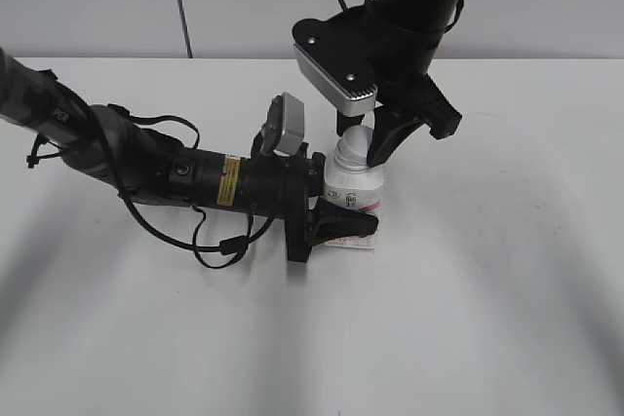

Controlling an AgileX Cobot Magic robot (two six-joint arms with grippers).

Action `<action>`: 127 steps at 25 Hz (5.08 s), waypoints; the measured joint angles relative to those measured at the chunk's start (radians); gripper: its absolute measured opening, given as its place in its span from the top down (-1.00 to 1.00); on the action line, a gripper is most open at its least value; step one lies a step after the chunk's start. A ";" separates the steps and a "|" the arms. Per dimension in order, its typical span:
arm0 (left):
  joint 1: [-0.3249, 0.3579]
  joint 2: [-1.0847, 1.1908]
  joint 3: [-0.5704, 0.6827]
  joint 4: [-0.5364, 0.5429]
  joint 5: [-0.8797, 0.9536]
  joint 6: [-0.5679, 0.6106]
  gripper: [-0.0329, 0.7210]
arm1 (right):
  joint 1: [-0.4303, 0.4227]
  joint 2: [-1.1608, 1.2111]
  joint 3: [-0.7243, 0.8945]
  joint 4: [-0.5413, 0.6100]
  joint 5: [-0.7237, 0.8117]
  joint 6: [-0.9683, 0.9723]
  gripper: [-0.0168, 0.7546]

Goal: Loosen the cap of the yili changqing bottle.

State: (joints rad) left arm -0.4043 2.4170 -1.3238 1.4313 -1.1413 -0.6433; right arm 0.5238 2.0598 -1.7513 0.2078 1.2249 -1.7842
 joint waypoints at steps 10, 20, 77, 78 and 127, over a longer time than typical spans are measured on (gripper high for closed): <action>0.002 0.000 0.000 0.001 0.000 0.000 -0.11 | 0.000 0.000 -0.027 -0.021 0.007 0.051 -0.05; 0.002 0.000 0.000 0.011 -0.003 0.001 -0.11 | -0.001 0.000 -0.027 -0.035 -0.001 0.138 -0.05; 0.001 -0.001 0.000 0.001 0.063 0.001 -0.11 | -0.550 -0.031 0.435 -0.092 -0.450 1.644 -0.04; 0.001 -0.001 0.000 -0.002 0.065 0.001 -0.11 | -0.550 -0.023 0.436 -0.104 -0.449 1.653 -0.04; 0.000 -0.001 0.000 -0.030 0.088 0.001 -0.34 | -0.550 0.038 0.309 -0.032 -0.357 1.668 -0.41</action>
State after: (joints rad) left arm -0.4040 2.4156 -1.3238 1.4014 -1.0529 -0.6425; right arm -0.0260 2.0978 -1.4424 0.1760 0.8676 -0.1160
